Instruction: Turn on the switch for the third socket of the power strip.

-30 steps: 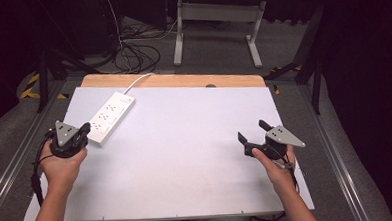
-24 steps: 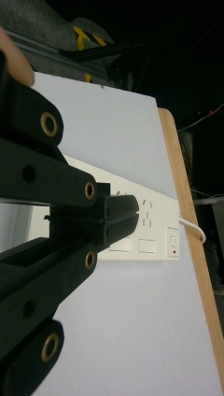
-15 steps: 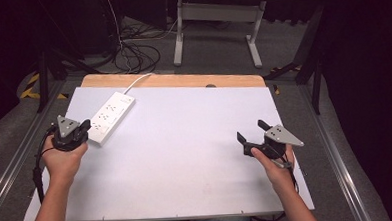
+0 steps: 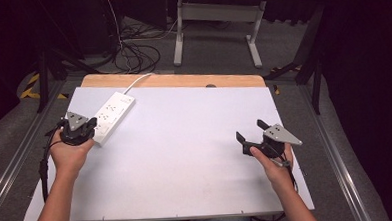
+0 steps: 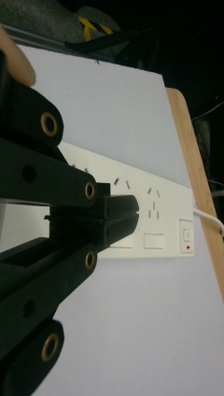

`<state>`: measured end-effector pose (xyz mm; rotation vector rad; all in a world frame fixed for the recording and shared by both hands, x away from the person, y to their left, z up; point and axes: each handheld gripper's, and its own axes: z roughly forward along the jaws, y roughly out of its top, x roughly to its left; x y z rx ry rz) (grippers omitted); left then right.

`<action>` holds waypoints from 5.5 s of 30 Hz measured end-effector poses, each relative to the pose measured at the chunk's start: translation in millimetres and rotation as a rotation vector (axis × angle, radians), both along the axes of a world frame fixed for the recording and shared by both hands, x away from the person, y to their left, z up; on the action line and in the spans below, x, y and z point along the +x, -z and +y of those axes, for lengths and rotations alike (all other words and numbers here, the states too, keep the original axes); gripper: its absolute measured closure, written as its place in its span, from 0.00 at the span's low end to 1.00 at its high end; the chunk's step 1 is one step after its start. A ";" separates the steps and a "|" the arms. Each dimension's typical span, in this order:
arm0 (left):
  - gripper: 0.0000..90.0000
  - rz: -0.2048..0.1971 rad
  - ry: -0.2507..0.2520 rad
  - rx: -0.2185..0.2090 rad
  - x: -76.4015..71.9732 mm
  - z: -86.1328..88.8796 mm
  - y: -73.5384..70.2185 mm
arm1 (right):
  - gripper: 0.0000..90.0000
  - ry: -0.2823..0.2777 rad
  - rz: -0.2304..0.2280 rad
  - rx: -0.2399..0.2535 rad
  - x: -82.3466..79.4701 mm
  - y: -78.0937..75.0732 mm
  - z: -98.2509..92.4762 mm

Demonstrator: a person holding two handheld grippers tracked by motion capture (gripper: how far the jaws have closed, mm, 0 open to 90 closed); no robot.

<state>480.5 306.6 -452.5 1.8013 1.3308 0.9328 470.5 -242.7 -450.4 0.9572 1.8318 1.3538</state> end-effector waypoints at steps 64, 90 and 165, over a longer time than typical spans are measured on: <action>1.00 0.163 0.069 0.109 30.7 -13.3 17.9 | 0.13 0.004 0.010 -0.011 3.6 2.3 1.2; 1.00 0.154 0.079 0.081 29.9 -11.9 22.4 | 0.13 0.004 0.011 -0.008 3.2 2.1 1.2; 0.80 -0.269 0.088 -0.266 -65.1 -6.5 -37.6 | 0.13 -0.003 -0.005 0.002 0.7 -3.0 1.7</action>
